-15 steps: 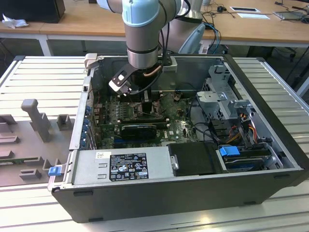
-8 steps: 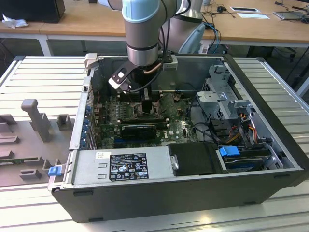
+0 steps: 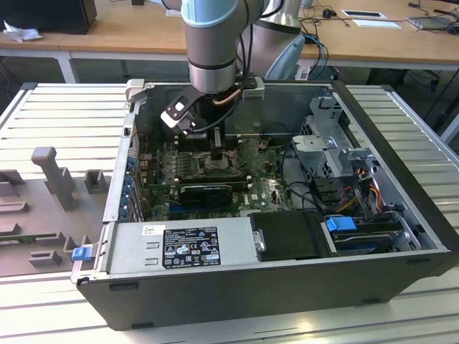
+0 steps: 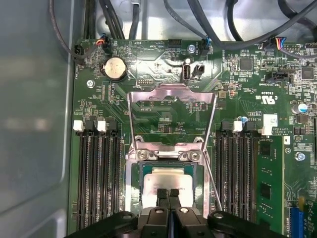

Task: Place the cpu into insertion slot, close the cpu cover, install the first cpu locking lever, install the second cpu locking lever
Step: 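Place the cpu into insertion slot, then close the cpu cover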

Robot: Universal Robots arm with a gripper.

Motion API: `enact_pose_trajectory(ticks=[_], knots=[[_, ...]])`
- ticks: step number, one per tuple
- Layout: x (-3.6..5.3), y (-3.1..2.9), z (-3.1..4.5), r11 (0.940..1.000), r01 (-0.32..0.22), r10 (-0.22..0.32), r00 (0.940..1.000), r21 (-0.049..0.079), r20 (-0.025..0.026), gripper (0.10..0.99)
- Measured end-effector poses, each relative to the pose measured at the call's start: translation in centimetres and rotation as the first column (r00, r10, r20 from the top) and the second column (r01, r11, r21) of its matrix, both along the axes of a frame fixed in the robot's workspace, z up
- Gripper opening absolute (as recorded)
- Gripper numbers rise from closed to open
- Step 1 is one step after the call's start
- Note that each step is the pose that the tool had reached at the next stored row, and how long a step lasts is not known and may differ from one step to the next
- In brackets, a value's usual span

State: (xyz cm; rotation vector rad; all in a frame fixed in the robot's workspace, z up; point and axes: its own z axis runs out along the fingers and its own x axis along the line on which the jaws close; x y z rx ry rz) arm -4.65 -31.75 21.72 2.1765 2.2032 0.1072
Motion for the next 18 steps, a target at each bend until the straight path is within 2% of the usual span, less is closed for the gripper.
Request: enact_pose_trajectory(ticks=[11, 13, 18], knots=[[0.0, 0.0, 1.05, 1.0, 0.0, 0.0, 1.0, 0.0, 0.0, 0.106], [0.0, 0.0, 1.49, 1.0, 0.0, 0.0, 1.0, 0.0, 0.0001, 0.106], [0.17, -0.02, 1.51, 1.0, 0.0, 0.0, 1.0, 0.0, -0.0001, 0.106]])
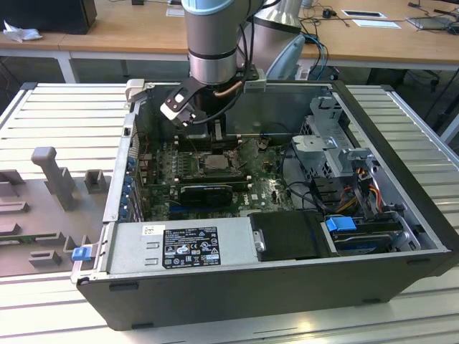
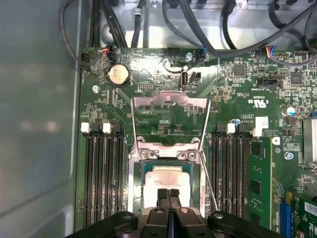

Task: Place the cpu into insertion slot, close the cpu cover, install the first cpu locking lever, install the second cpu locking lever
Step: 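Close the cpu cover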

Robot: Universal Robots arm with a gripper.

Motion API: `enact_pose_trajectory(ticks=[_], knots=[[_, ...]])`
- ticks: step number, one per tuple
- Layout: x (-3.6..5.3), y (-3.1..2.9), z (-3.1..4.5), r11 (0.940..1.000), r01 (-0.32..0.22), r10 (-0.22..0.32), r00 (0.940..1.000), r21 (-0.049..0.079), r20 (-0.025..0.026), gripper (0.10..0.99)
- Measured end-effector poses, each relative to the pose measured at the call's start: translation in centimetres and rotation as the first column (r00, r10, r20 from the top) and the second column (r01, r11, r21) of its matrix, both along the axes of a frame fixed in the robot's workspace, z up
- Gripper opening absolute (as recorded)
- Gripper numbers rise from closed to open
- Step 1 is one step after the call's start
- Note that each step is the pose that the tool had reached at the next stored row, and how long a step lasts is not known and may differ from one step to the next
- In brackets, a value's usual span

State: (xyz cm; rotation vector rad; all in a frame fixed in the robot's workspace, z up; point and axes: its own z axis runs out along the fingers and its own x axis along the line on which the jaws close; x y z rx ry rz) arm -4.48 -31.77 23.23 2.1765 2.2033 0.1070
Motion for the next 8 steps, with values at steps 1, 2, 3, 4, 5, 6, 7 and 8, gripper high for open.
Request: enact_pose_trajectory(ticks=[1, 2, 3, 4, 5, 6, 7, 8], knots=[[0.03, 0.01, 0.0, 1.0, 0.0, 0.0, 1.0, 0.0, 0.0, 0.106], [0.03, 0.01, 0.02, 1.0, 0.0, 0.0, 1.0, 0.0, 0.0, 0.106], [0.03, 0.01, 0.14, 1.0, 0.0, 0.0, 1.0, 0.0, 0.0, 0.106], [0.03, 0.01, 0.25, 1.0, 0.0, 0.0, 1.0, 0.0, 0.0001, 0.106], [0.03, 0.01, 0.38, 1.0, 0.0, 0.0, 1.0, 0.0, 0.0, 0.106], [0.03, 0.01, 0.41, 1.0, 0.0, 0.0, 1.0, 0.0, 0.0002, 0.106], [0.03, 0.01, 0.42, 1.0, 0.0, 0.0, 1.0, 0.0, 0.0003, 0.106], [0.03, 0.01, 0.44, 1.0, 0.0, 0.0, 1.0, 0.0, 0.0001, 0.106]])
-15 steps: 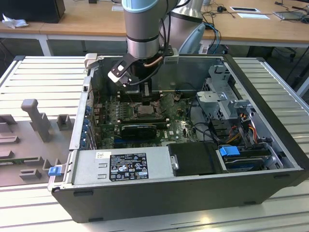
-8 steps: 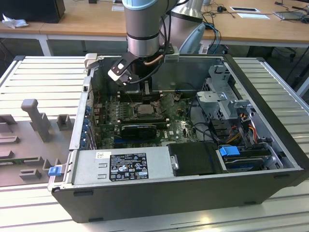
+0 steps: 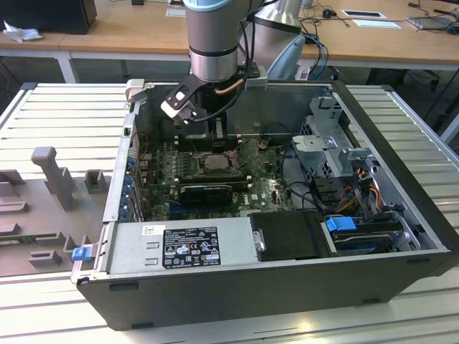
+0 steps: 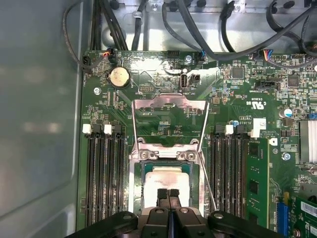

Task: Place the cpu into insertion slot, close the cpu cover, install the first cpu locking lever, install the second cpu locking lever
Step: 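Close the cpu cover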

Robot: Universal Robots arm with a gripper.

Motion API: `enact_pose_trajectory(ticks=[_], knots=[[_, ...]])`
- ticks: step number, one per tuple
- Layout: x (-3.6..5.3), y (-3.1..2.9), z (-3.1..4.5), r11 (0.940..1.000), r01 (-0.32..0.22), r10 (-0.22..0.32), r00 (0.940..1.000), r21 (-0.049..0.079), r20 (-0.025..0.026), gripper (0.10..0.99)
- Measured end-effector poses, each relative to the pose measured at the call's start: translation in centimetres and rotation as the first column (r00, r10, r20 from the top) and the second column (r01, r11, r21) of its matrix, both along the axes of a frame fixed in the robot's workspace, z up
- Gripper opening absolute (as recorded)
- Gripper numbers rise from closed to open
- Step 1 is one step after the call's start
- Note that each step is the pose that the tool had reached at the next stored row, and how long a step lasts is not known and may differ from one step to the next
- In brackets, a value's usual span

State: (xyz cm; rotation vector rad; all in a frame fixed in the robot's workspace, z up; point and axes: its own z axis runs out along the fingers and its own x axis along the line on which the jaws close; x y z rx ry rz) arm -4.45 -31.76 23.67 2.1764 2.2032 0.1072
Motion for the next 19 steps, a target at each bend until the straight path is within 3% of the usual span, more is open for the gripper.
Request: enact_pose_trajectory(ticks=[8, 19], knots=[[0.0, 0.0, 0.22, 1.0, 0.0, 0.0, 1.0, 0.0, 0.0, 0.106], [0.0, 0.02, 1.17, 1.0, 0.0, 0.0, 1.0, 0.0, 0.0001, 0.106]])
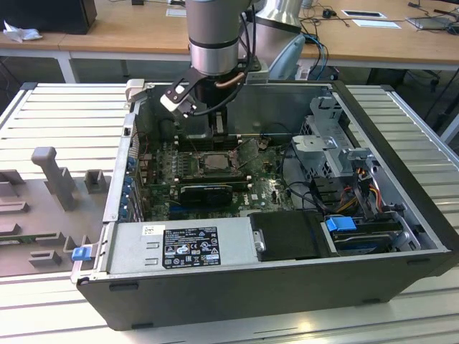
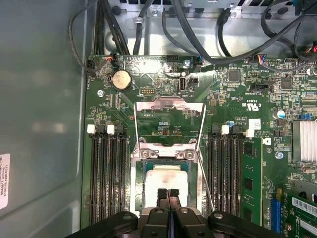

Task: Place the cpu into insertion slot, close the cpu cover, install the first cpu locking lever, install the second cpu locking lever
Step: 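Close the cpu cover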

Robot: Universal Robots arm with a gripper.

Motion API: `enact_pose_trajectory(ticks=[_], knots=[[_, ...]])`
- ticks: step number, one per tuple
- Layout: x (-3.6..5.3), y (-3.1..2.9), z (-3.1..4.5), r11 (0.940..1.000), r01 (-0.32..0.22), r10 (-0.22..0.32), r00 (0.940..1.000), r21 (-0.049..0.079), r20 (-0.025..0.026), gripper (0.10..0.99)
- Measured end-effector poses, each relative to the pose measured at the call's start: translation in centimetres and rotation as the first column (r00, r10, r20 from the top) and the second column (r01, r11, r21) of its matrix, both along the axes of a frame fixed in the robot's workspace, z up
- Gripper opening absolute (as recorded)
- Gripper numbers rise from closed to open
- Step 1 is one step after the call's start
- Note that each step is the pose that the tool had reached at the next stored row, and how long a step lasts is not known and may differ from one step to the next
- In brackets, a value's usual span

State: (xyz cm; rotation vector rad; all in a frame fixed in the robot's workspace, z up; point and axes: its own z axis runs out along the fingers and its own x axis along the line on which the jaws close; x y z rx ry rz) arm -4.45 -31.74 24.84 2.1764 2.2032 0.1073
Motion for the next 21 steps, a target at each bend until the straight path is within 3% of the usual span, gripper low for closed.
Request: enact_pose_trajectory(ticks=[9, 12, 18, 21], knots=[[0.0, 0.04, 1.42, 1.0, 0.0, 0.0, 1.0, 0.0, -0.0001, 0.106], [0.06, 0.05, 1.53, 1.0, 0.0, 0.0, 1.0, 0.0, 0.0, 0.106], [0.45, 0.05, 1.75, 1.0, 0.0, 0.0, 1.0, 0.0, -0.0001, 0.106], [1.07, 0.05, 2.56, 1.0, 0.0, 0.0, 1.0, 0.0, -0.0001, 0.106]])
